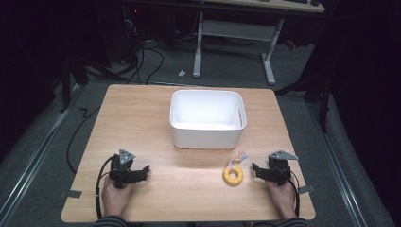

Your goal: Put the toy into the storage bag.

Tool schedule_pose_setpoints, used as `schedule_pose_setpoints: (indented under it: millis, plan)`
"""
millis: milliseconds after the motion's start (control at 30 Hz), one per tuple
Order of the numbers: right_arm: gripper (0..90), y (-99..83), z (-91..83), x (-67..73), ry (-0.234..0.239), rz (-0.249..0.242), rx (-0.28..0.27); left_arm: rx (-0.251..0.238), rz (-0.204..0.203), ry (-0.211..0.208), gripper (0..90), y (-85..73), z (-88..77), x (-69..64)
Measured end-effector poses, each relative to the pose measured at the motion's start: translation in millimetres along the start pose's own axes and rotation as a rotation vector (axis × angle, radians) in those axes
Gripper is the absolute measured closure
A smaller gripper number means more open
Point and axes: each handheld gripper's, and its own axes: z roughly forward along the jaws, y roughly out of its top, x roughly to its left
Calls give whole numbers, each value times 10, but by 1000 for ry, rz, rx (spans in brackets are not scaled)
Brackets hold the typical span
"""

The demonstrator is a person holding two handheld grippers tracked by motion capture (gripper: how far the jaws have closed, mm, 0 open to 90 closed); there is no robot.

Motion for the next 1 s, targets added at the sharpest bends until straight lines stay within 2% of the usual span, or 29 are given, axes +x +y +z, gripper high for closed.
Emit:
schedule_pose_setpoints:
  millis: [433, 467, 500, 700, 867, 1000]
  plan:
    - [230, -4, -4, 6, -2, -1, -1, 0, 6, -8, 145, -2, -2, -3]
    - [279, -9, -10, 10, -7, 2, -7, 0, 7, -8, 145, -2, -2, -3]
    - [291, -11, -13, 11, -8, 2, -10, -1, 5, -8, 145, -2, -2, -3]
    - [344, -17, -32, 26, -10, 5, -11, -1, 6, -7, 146, -2, -2, -3]
    - [375, -7, -90, 15, 11, 29, -12, 0, 6, -6, 149, -5, -7, -4]
    - [387, -4, -155, 24, 23, 30, -15, -1, 5, -6, 149, -5, -6, -4]
